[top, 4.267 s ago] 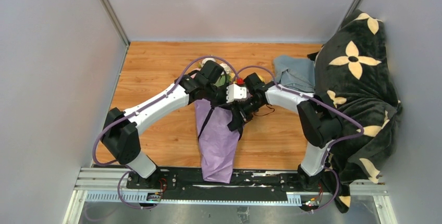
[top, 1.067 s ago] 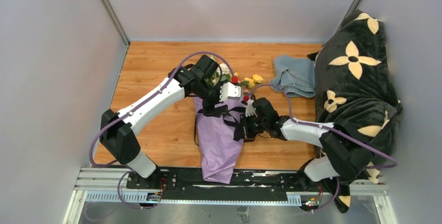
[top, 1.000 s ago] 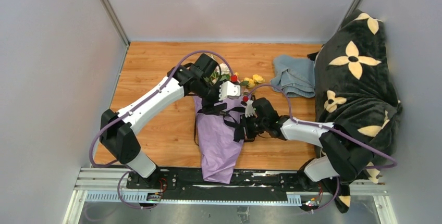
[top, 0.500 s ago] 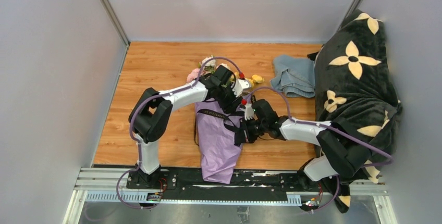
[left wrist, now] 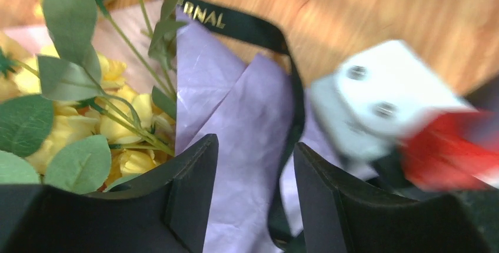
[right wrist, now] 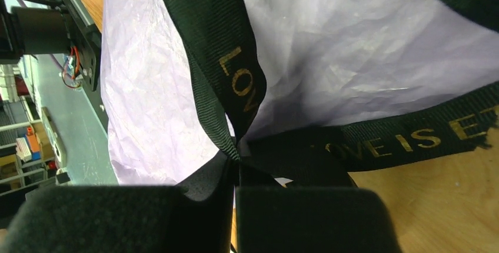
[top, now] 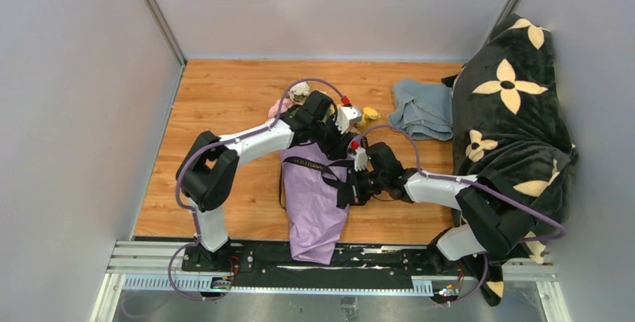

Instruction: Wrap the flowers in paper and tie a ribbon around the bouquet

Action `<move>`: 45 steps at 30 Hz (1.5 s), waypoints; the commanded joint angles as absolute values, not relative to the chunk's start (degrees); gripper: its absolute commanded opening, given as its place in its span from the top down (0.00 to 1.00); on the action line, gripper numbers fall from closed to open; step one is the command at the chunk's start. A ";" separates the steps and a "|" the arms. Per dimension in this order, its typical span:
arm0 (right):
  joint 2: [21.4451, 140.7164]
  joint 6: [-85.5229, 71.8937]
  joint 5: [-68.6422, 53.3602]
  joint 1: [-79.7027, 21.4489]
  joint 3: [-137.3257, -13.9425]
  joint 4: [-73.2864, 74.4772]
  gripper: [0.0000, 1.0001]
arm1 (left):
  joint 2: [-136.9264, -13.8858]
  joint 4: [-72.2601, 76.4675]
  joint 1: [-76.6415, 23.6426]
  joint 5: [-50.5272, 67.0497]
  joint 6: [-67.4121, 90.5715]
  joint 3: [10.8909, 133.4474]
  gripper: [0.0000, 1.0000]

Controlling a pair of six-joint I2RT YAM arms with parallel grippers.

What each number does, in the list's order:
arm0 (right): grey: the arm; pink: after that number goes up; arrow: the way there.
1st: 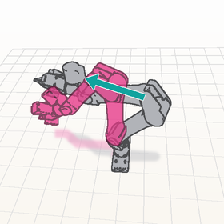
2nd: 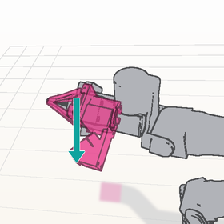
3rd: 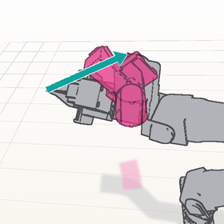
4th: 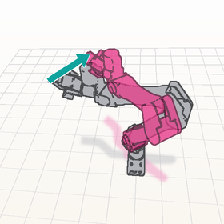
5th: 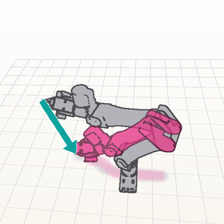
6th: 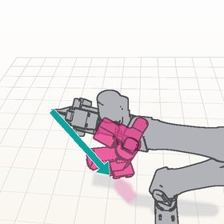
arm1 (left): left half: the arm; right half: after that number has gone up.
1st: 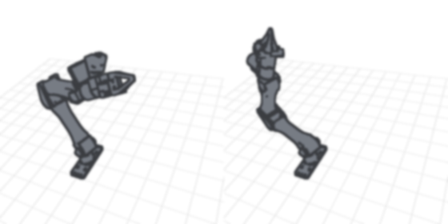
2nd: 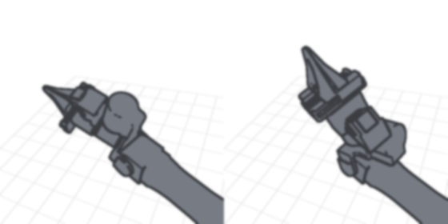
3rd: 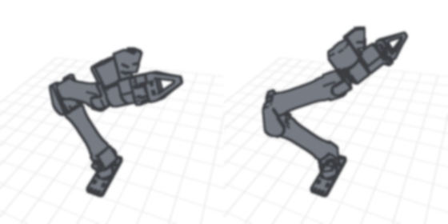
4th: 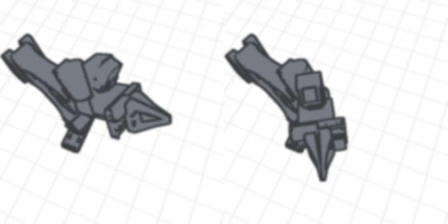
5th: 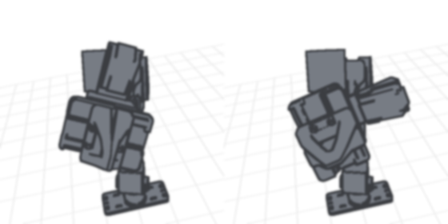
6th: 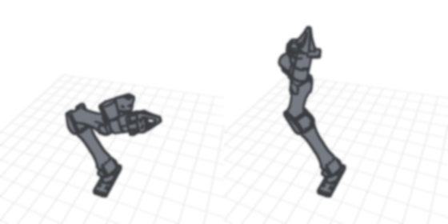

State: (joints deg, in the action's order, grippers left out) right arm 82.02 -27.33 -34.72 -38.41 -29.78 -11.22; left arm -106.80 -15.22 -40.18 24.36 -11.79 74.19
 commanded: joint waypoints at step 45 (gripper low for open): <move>72.89 -24.68 -59.00 -15.58 -33.87 4.27 1.00 | -73.99 -22.31 -13.19 21.57 -16.05 50.42 1.00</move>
State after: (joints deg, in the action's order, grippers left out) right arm 75.20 -26.65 -50.02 -18.41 -29.71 -5.13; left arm -76.73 -17.52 -19.29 20.03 -14.98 54.87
